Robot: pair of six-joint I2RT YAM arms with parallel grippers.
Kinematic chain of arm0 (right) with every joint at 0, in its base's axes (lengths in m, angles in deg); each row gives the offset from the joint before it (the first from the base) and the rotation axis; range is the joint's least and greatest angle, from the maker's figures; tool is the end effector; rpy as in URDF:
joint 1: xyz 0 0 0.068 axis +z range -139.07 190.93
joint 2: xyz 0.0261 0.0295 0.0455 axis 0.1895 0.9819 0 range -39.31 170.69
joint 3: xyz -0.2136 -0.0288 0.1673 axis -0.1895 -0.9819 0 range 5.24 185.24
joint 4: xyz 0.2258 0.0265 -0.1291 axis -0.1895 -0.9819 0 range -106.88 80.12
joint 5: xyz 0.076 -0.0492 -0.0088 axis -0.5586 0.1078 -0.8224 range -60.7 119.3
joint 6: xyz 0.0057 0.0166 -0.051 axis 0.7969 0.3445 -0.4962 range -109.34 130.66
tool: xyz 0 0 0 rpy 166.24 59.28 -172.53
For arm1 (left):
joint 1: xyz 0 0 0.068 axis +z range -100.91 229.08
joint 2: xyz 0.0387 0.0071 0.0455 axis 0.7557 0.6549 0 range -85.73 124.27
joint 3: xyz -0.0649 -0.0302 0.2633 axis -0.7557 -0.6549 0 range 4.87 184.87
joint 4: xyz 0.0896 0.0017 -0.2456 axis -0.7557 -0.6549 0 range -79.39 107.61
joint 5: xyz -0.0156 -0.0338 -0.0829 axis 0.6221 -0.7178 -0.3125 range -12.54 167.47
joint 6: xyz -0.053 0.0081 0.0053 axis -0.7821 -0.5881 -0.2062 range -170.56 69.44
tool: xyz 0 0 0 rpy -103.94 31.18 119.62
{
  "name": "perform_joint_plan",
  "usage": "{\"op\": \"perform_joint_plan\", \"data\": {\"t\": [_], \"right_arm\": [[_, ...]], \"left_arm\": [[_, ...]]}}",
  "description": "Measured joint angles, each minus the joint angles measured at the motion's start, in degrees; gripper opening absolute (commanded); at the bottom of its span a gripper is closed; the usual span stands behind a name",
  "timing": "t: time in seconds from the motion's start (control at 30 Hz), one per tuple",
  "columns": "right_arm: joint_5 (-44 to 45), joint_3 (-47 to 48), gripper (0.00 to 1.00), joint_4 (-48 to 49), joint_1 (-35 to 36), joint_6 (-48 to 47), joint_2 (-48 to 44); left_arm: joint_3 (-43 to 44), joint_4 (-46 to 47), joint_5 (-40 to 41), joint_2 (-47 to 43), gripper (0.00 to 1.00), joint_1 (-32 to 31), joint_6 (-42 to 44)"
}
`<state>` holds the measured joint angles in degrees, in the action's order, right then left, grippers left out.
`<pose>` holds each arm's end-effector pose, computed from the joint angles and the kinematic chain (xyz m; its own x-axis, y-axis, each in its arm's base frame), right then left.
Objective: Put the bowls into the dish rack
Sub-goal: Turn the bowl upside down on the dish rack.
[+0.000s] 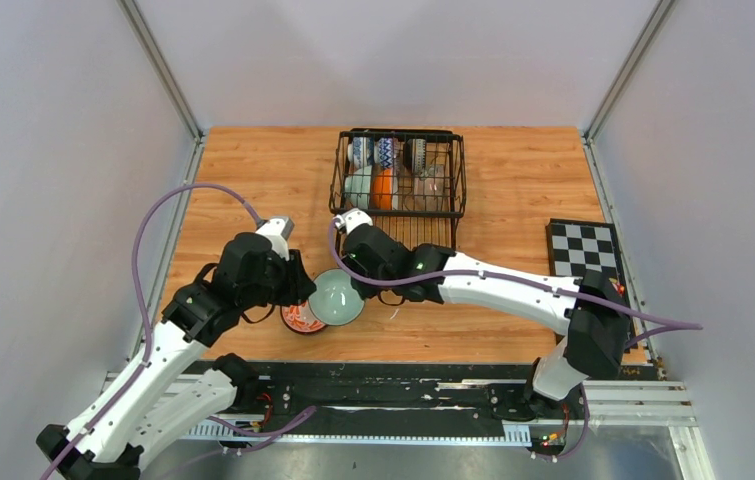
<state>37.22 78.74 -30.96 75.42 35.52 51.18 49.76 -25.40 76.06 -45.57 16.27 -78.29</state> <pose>0.1595 0.3230 0.2959 -0.5972 -0.2844 -0.7500 -0.6569 0.7100 0.2538 0.1200 -0.0785 0.2959 -0.7204 -0.0888 -0.6879 0.2518 0.8906 -0.3787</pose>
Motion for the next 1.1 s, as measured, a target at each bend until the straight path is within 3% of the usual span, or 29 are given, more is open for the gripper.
{"op": "perform_joint_plan", "data": {"t": [0.27, 0.5, 0.67, 0.8, 1.1], "right_arm": [[3.5, 2.1, 0.03, -3.4, 1.3, -1.6, 0.6], [4.9, 4.6, 0.03, -4.1, 1.9, -2.3, 1.4], [5.8, 6.1, 0.03, -4.7, 2.3, -2.7, 2.5], [6.7, 6.7, 0.03, -5.4, 2.6, -3.1, 2.8], [7.2, 6.8, 0.03, -6.8, 2.7, -3.5, 2.8]], "left_arm": [[0.6, -1.1, 0.0, 2.1, 0.52, 0.0, 1.0], [0.5, -1.1, -0.7, 2.6, 0.48, 0.0, 0.7], [0.3, -0.8, -1.0, 3.6, 0.40, -0.9, 0.0], [0.2, -0.8, -0.9, 4.1, 0.26, -1.2, -0.1], [-1.1, 0.2, -1.0, 4.4, 0.05, -1.4, -0.4]]}}
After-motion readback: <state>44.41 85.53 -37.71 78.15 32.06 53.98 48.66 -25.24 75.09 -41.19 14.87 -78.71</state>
